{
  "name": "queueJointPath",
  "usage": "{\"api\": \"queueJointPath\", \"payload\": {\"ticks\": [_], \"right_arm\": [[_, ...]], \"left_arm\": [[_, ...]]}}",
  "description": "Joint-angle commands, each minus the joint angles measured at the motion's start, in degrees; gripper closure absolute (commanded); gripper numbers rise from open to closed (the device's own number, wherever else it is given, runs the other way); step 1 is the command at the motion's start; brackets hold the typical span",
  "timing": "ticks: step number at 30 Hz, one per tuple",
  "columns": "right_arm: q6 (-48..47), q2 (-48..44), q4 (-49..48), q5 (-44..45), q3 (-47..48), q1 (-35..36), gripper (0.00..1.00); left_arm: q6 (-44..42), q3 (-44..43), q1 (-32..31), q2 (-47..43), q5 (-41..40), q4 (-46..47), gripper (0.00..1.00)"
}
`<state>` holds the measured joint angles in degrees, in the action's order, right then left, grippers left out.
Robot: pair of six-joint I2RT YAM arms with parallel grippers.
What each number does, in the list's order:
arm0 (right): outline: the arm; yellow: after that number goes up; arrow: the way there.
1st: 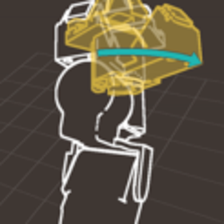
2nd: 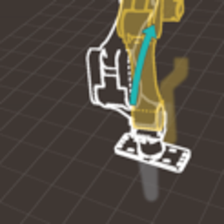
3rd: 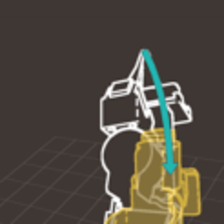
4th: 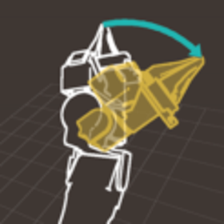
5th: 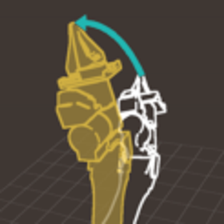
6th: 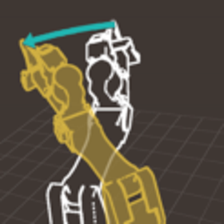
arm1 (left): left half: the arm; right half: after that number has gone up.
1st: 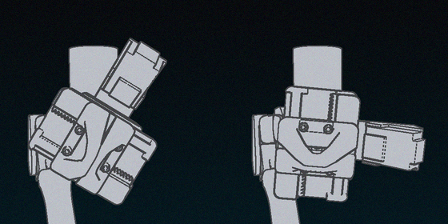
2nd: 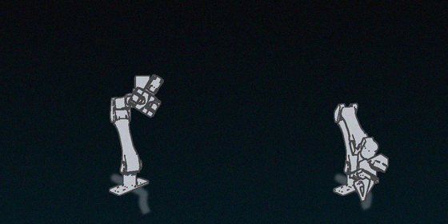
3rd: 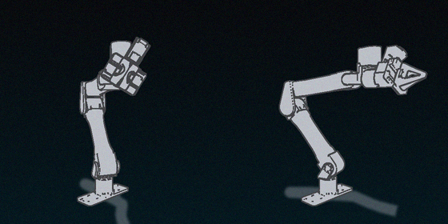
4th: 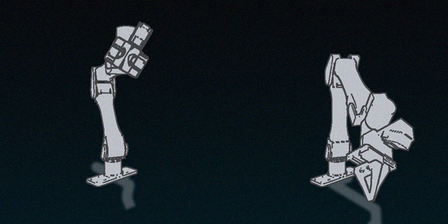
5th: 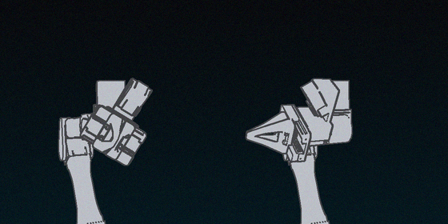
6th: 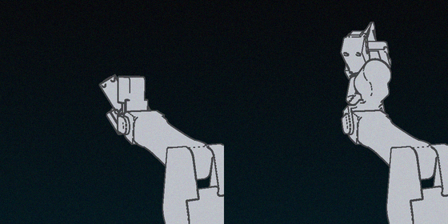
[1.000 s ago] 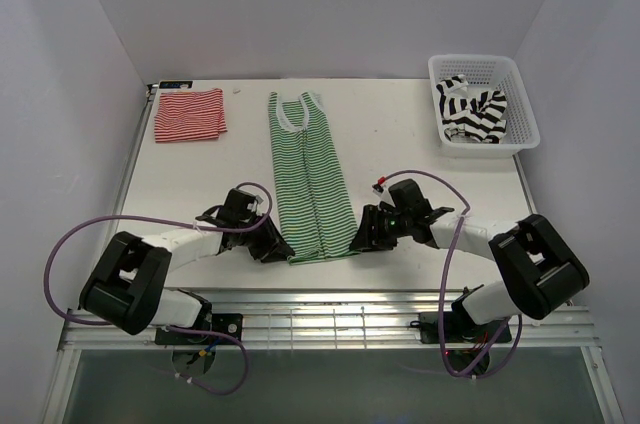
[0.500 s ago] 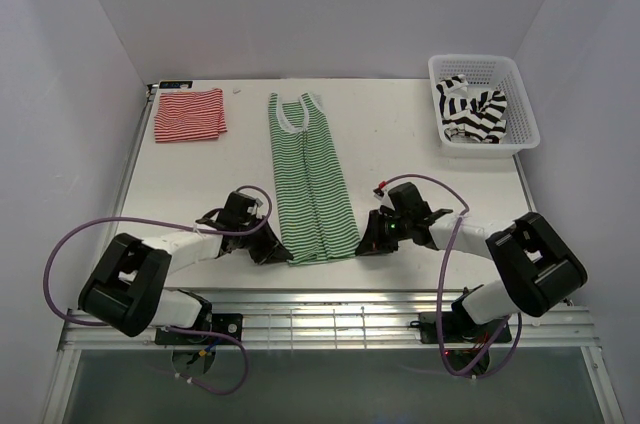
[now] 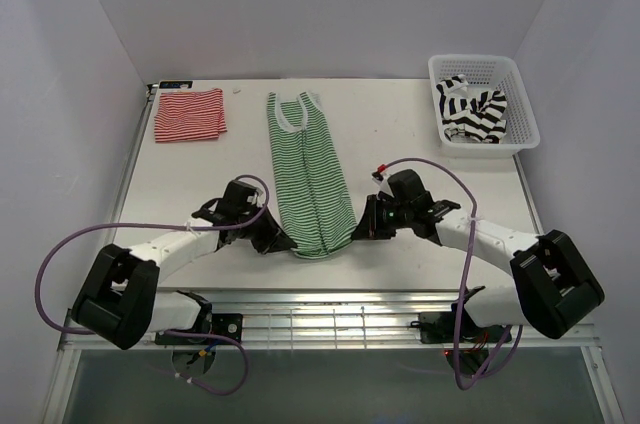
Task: Fold and stack the tank tops
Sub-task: Fold the tank top
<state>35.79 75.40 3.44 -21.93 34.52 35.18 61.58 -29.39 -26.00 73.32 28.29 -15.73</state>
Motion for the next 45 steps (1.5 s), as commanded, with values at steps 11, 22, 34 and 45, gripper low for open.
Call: {"api": "queueJointPath", "payload": {"ticks": [11,22,34,45], "right_arm": [[-1.69,4.22,3.76,5.67,16.71,-0.81,0.92],[-5.55,12.40,3.85,5.50,29.80,-3.27,0.92],[-8.81,24.96,4.03,1.98,43.86,-6.35,0.92],[-9.42,32.62,3.50,0.66,51.43,-8.55,0.92]], "left_arm": [[-0.23,-14.11,4.54,0.42,-2.81,-6.33,1.00],[-4.63,-25.01,10.17,8.94,-0.08,-5.10,1.00],[-5.77,-34.85,14.31,17.11,-1.84,-3.61,1.00],[-7.79,-41.10,16.33,25.99,-2.01,-3.70,1.00]]}}
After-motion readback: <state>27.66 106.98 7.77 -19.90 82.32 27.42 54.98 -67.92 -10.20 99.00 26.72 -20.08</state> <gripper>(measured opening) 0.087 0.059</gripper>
